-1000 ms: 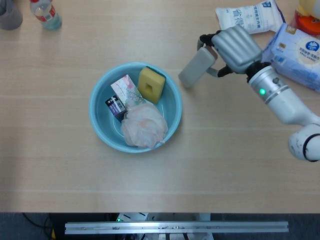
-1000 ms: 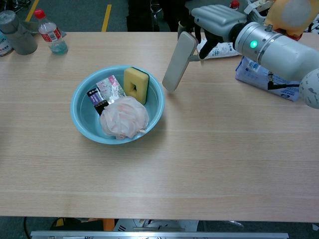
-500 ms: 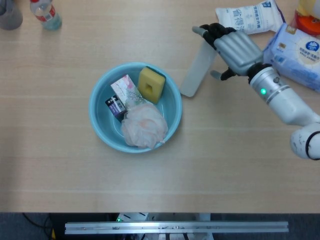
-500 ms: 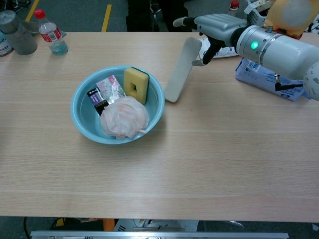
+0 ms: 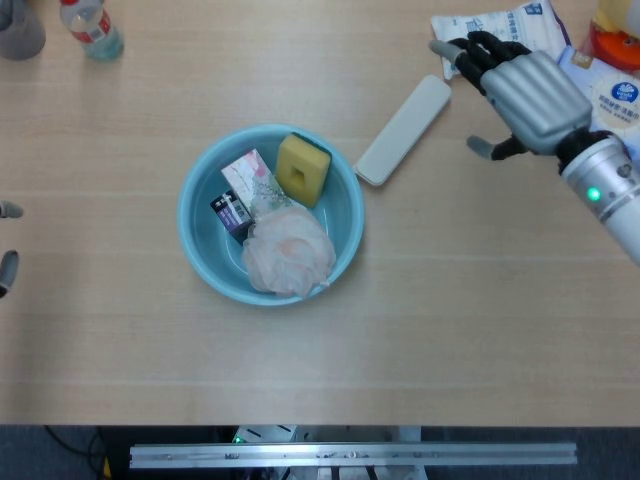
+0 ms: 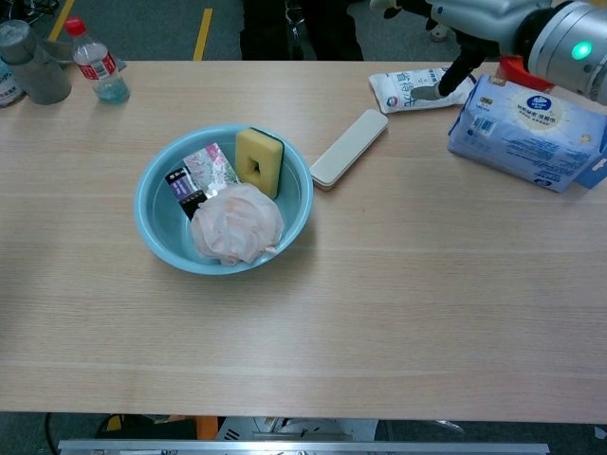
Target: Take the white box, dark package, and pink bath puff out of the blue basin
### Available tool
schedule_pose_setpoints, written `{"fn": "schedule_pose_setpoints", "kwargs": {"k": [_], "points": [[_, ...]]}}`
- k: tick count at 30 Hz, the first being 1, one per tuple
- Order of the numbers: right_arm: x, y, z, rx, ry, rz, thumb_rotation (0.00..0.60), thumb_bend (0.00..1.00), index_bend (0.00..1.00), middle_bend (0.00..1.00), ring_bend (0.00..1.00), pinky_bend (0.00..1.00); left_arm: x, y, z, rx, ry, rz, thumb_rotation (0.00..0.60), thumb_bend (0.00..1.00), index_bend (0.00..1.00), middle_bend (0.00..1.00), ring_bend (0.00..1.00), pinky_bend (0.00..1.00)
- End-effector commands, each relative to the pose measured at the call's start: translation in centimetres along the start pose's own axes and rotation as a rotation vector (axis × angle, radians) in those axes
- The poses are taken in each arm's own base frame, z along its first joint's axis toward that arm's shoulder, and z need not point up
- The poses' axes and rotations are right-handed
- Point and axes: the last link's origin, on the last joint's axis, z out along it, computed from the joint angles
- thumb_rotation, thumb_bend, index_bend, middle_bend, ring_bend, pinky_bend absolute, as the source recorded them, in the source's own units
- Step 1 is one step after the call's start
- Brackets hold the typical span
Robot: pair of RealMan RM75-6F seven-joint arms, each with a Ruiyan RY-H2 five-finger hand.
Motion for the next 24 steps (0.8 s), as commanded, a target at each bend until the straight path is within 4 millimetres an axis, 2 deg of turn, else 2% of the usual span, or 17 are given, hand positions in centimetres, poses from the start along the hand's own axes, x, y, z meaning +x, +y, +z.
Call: {"fn": "schedule_pose_setpoints", "kwargs": {"k": [1,10,17,20,24], "points": [[0.9,0.9,-2.6,-0.016,0.006,-0.046,0.6,0.21,0.0,0.15,0.07,0.21,-0.4,0.9,2.1,-0.088,-0.051,0.025,0.599,0.39,0.34,0.35,0.33,0.29],[1.5,2.3,-7.3,-0.047,0.035,-0.031,0.6,0.21,0.0,0.18,0.07,0.21,-3.3,3.2,6.8,-0.164,-0.209,-0.02,0.6,0.39,0.33,0.35,0.33,0.29],[1.2,2.8,-8.9,-0.057,0.041,-0.048,0.6,0.21,0.0,0.18,0.07,0.21,-4.3,4.6,10.4,-0.183,-0.243,-0.033,0.6,0.39,0.33,0.35,0.33,0.29],[0.9,2.9,-9.3,-0.056,0.037,-0.049,0.6,0.21,0.0,0.18,0.07,0.21,-4.5,4.9,11.8,-0.166,-0.248,-0.078,0.552,0.37,0.31,0.35,0.33,0.29],[0.5,3.0,-9.5,-0.053,0.032,-0.055,0.6,0.21,0.0,0.19,0.07,0.21,-4.2,5.6,12.7,-0.169,-0.26,-0.139,0.416,0.33,0.29,0.34,0.32,0.28]]}}
